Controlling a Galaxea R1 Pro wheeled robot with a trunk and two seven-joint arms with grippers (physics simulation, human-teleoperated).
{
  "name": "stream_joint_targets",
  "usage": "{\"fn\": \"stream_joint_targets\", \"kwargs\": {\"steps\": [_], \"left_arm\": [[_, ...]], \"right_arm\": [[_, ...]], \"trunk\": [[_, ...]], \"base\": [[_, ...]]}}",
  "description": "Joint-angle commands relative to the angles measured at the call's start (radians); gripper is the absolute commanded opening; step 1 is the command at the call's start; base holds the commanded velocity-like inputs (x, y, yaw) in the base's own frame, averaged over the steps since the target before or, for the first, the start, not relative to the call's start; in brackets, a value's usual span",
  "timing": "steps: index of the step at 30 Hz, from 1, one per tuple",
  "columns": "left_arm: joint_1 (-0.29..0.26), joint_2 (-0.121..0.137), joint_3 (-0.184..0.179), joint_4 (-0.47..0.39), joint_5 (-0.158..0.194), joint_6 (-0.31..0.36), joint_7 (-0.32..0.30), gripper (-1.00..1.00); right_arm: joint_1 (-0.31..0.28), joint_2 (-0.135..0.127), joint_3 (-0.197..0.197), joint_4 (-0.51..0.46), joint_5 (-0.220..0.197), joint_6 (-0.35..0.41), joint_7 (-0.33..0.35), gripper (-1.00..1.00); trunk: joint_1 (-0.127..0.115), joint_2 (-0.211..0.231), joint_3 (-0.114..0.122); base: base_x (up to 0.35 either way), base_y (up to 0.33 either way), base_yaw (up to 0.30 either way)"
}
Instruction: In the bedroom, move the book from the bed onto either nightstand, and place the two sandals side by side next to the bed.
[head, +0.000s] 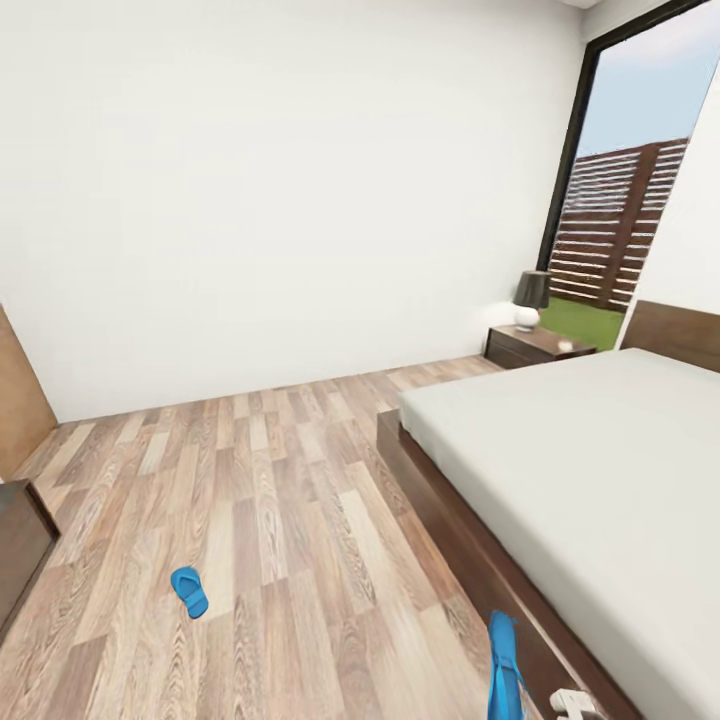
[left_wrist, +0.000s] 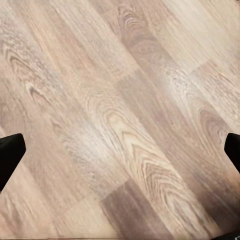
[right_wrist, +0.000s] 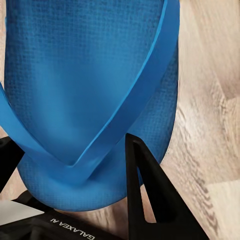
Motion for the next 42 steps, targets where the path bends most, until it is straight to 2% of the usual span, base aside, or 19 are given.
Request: {"fn": "stream_joint_targets", "kwargs": {"steps": [1, 24, 42], "left_arm": [[-0.001, 0.001, -0.004, 0.001, 0.001, -0.004, 0.0, 1.0], [-0.001, 0.001, -0.004, 0.001, 0.001, -0.005, 0.0, 1.0], [-0.001, 0.001, -0.004, 0.001, 0.001, -0.005, 0.0, 1.0]], "right_arm": [[0.0, 0.0, -0.003, 0.001, -0.009, 0.007, 0.003, -1.0], [0.0, 0.0, -0.003, 0.007, -0.011, -0.021, 0.003, -1.0], [0.0, 0.0, -0.003, 0.007, -0.01, -0.021, 0.003, -1.0]], "trunk": [[0.0, 0.0, -0.001], [0.0, 0.0, -0.002], [0.0, 0.0, -0.028]], "base": [[0.0, 0.0, 0.282], [0.0, 0.0, 0.025], [0.0, 0.0, 0.0]]}}
